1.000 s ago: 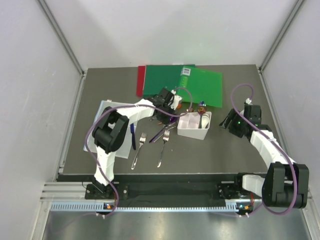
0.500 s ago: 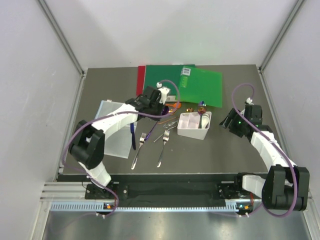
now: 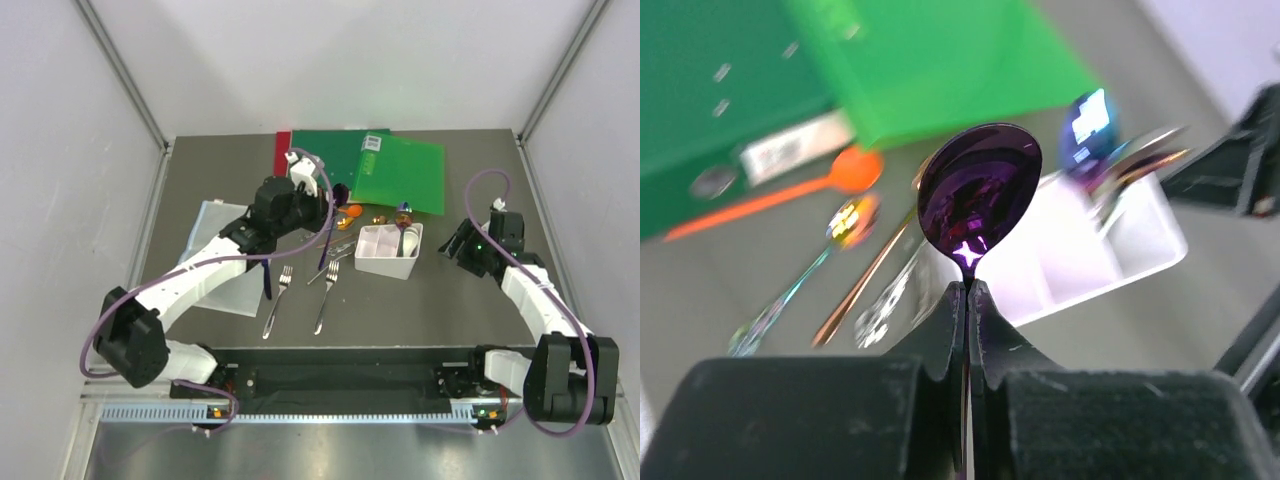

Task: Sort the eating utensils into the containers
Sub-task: Pick up the spoon from the center of the board, then place the spoon in the storage box, then pick up the spoon from the center of the board.

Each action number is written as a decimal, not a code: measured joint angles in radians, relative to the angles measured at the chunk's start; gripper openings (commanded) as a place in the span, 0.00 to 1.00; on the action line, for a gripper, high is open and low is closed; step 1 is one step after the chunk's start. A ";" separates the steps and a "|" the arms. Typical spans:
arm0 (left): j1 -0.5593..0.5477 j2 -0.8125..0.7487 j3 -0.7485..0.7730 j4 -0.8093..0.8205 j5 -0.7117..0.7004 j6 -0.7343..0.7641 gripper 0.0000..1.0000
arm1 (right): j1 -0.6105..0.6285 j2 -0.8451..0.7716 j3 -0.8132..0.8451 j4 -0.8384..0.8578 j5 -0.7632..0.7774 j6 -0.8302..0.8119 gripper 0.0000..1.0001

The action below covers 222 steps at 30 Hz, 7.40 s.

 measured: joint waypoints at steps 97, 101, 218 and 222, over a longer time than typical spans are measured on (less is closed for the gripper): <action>-0.349 0.480 0.123 0.805 -0.314 -0.034 0.54 | 0.000 0.031 -0.012 -0.015 -0.032 -0.051 0.63; -0.346 0.465 0.159 0.752 -0.317 -0.014 0.54 | 0.000 0.031 -0.013 -0.011 -0.032 -0.051 0.64; -0.245 -0.150 -0.381 0.024 -0.365 -0.191 0.00 | 0.000 0.012 -0.091 0.084 -0.062 -0.013 0.64; -0.245 -0.129 -0.298 0.095 -0.366 -0.159 0.00 | 0.000 0.026 -0.090 0.084 -0.067 -0.013 0.63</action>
